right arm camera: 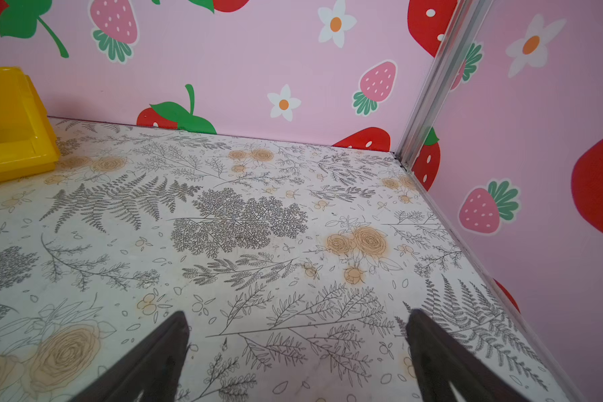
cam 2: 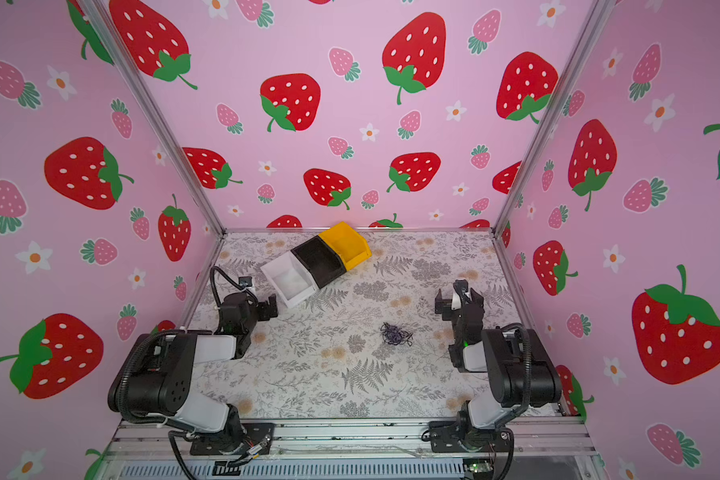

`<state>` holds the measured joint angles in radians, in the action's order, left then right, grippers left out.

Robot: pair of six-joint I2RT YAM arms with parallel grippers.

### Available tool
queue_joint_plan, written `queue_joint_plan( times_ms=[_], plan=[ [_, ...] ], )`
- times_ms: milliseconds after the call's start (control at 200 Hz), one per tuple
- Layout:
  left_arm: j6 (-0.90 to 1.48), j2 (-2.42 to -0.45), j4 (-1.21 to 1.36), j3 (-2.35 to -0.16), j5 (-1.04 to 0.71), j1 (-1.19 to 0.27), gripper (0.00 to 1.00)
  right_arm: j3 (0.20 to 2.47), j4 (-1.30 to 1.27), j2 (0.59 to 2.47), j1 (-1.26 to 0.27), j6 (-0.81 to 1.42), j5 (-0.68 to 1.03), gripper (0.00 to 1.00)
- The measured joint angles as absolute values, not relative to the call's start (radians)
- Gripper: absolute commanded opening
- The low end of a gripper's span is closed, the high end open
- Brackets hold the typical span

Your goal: Untangle the cables

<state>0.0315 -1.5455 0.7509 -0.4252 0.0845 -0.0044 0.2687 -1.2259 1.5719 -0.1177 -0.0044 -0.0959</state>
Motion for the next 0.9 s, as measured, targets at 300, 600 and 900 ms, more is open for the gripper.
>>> queue_joint_plan(
  times_ms=[300, 600, 900],
  plan=[
    [0.031, -1.546, 0.751, -0.425, 0.077, -0.004, 0.99, 0.269, -1.225, 1.572, -0.117, -0.004, -0.096, 0.99],
    [0.031, -1.546, 0.751, -0.425, 0.075, -0.004, 0.99, 0.269, -1.226, 1.572, -0.118, -0.005, -0.096, 0.99],
    [0.031, -1.546, 0.751, -0.425, 0.074, -0.004, 0.99, 0.269, -1.226, 1.572, -0.117, -0.004, -0.096, 0.99]
  ],
)
